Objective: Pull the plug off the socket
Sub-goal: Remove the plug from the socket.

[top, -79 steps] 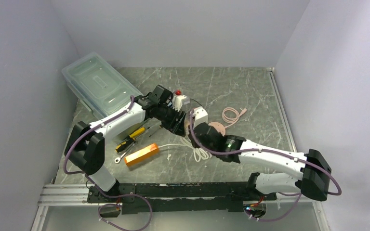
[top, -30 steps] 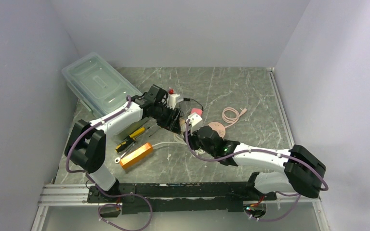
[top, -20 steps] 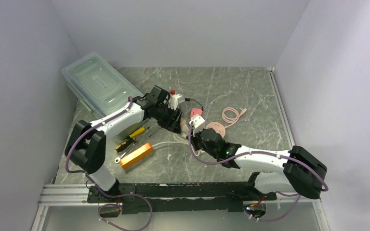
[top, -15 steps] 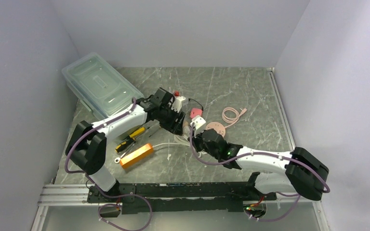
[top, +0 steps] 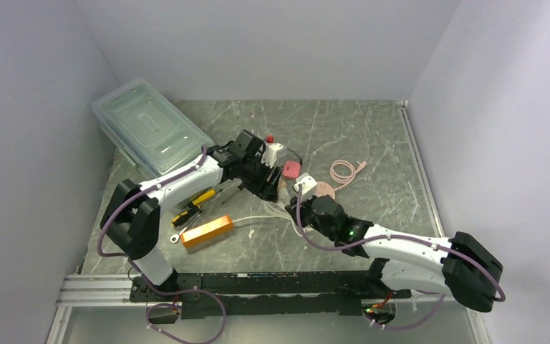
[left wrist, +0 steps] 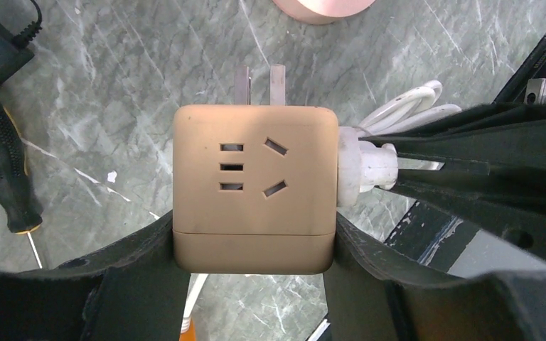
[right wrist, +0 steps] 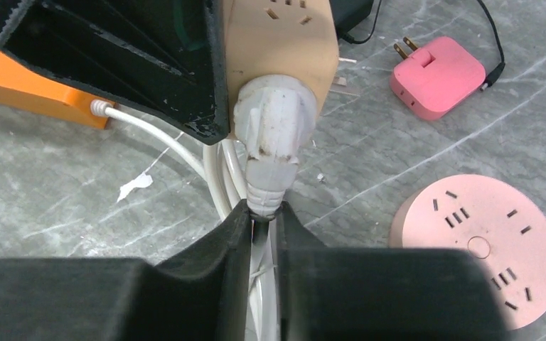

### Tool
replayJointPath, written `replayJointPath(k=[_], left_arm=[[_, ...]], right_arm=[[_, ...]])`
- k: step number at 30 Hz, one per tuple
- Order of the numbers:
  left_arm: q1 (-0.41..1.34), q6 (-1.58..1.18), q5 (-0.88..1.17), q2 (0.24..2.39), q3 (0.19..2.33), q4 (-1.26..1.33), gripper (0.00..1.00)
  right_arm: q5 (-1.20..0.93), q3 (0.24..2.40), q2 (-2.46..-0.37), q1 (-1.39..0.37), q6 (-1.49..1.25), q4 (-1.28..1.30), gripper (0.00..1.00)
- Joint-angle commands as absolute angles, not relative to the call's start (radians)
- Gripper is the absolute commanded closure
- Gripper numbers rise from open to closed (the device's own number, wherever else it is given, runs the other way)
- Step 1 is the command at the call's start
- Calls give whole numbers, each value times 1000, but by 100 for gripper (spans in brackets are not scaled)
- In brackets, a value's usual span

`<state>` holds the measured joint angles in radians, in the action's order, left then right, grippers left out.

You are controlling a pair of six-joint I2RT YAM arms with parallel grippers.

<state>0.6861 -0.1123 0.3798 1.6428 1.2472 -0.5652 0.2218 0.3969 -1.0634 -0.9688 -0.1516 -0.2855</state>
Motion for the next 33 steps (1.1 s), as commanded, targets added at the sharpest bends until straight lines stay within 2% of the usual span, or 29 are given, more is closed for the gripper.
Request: replayJointPath(k=[1, 2, 3, 5, 10, 15, 28, 33], left_arm=[[650, -57, 377, 1659, 1229, -544, 100], [650, -57, 385, 1657, 1228, -542, 100], [650, -57, 386, 1657, 1227, -544, 100], [650, -56, 383, 1654, 1227, -542, 100], [651, -48, 351, 1653, 1234, -560, 100], [673, -14, 324, 1655, 1241, -584, 100], [704, -12, 309, 1662, 1242, -589, 100], [707, -12, 316, 1657, 1240, -585, 100]], right_arm=[[235, 481, -1090, -960, -181, -378, 63], [245, 484, -1100, -958, -186, -376, 51], [254, 485, -1110, -956, -192, -377, 44], [248, 489, -1127, -947, -199, -376, 39], [176, 486, -1148, -922, -221, -403, 41], [14, 492, -1172, -857, -251, -417, 51], [-232, 528, -1270, -766, -319, -431, 53], [-229, 540, -1296, -758, -334, -427, 52]])
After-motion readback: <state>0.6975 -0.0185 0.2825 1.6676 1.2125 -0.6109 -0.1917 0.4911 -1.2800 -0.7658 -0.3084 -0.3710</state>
